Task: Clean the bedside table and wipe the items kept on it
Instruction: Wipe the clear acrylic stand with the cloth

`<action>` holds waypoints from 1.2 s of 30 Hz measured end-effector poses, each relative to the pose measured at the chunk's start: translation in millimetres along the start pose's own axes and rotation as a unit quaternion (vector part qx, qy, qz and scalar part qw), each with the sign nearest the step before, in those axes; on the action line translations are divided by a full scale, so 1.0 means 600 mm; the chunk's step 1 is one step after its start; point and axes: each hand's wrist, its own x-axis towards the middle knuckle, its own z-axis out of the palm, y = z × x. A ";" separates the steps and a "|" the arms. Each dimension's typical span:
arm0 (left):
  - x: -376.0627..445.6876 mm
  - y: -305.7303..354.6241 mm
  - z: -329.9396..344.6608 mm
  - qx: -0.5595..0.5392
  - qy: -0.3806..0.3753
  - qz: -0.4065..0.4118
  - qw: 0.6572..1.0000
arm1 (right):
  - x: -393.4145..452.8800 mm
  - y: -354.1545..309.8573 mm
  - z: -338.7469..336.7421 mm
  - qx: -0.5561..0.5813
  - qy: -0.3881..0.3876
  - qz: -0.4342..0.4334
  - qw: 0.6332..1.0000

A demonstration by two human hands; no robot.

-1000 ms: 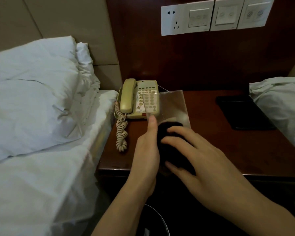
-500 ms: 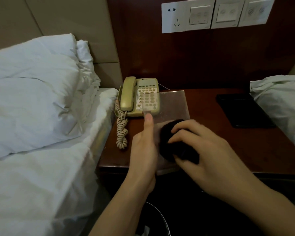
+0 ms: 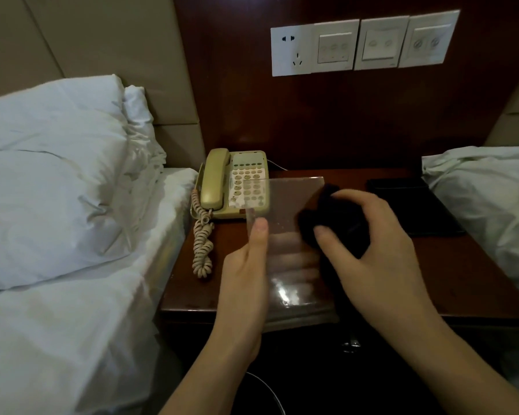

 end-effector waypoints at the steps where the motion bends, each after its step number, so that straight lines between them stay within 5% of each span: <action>1: -0.001 -0.004 0.003 0.000 -0.014 -0.008 1.000 | 0.007 -0.002 0.002 0.041 0.009 0.042 0.998; 5: -0.004 -0.002 0.012 -0.006 -0.027 -0.018 0.999 | 0.030 -0.005 -0.002 0.148 0.017 0.134 0.980; 11: 0.004 0.027 -0.011 -0.003 0.026 0.044 0.999 | -0.016 -0.009 -0.009 0.187 -0.158 0.175 0.954; 20: 0.005 0.035 -0.022 0.047 -0.136 -0.030 0.989 | 0.019 -0.003 -0.028 0.259 -0.003 0.238 0.936; 22: 0.009 0.027 -0.021 0.110 -0.096 0.014 0.989 | 0.015 -0.002 -0.030 0.281 0.009 0.265 0.922; 25: 0.010 0.010 -0.012 0.117 0.070 0.094 0.986 | 0.006 0.006 -0.034 0.345 0.085 0.299 0.886; 31: -0.021 -0.012 0.052 -0.168 0.062 -0.066 0.981 | -0.010 -0.001 -0.030 0.478 0.126 0.331 0.804; 36: -0.005 0.003 0.030 -0.145 0.103 -0.067 0.982 | 0.004 0.016 -0.052 0.357 0.066 0.291 0.885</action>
